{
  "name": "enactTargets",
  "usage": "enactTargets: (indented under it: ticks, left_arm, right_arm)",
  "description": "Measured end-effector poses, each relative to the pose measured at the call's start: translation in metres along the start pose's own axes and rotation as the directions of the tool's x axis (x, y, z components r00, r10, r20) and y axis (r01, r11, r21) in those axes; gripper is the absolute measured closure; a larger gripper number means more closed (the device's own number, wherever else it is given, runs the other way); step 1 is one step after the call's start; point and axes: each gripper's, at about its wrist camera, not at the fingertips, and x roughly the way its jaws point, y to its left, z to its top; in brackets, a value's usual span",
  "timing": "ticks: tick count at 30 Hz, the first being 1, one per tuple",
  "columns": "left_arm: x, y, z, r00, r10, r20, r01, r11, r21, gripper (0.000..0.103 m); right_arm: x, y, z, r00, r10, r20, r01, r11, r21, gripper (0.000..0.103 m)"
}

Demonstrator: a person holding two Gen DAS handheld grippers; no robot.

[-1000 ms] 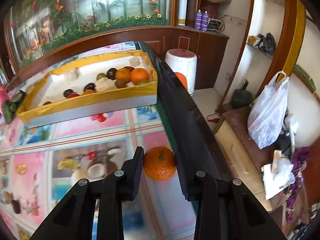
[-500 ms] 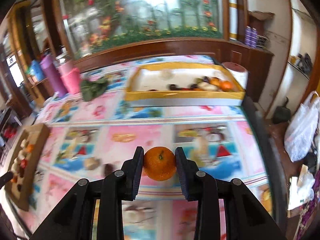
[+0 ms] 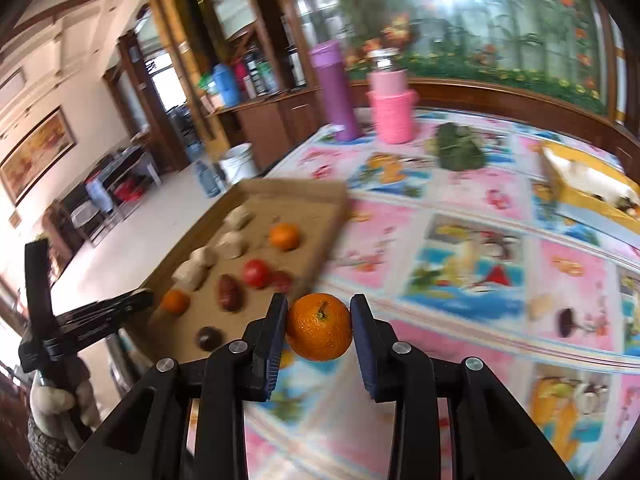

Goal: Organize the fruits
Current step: 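Carry the cork piece and orange into the tray and open both tools, then move both tools back to the last cork piece and dark date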

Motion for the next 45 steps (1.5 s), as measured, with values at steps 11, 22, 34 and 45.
enactTargets:
  ticks: [11, 22, 34, 45]
  left_arm:
    - [0.015, 0.003, -0.005, 1.000, 0.010, -0.019, -0.010, 1.000, 0.013, 0.077]
    - [0.014, 0.008, -0.004, 0.999, -0.031, -0.008, 0.031, 0.999, -0.021, 0.062]
    - [0.008, 0.008, -0.003, 0.998, -0.069, -0.007, 0.069, 0.996, -0.053, 0.049]
    - [-0.014, -0.017, -0.004, 0.995, -0.091, 0.040, 0.092, 0.995, -0.025, 0.019]
  right_arm:
    - [0.060, 0.072, -0.017, 0.996, -0.016, -0.084, 0.004, 0.990, -0.141, 0.067]
    - [0.088, 0.083, -0.021, 0.991, -0.060, -0.117, 0.040, 0.985, -0.167, 0.066]
    - [0.074, 0.077, -0.019, 0.996, -0.035, -0.084, 0.026, 0.994, -0.108, 0.050]
    - [0.028, 0.029, -0.032, 0.999, -0.033, -0.010, 0.034, 0.993, 0.110, 0.039]
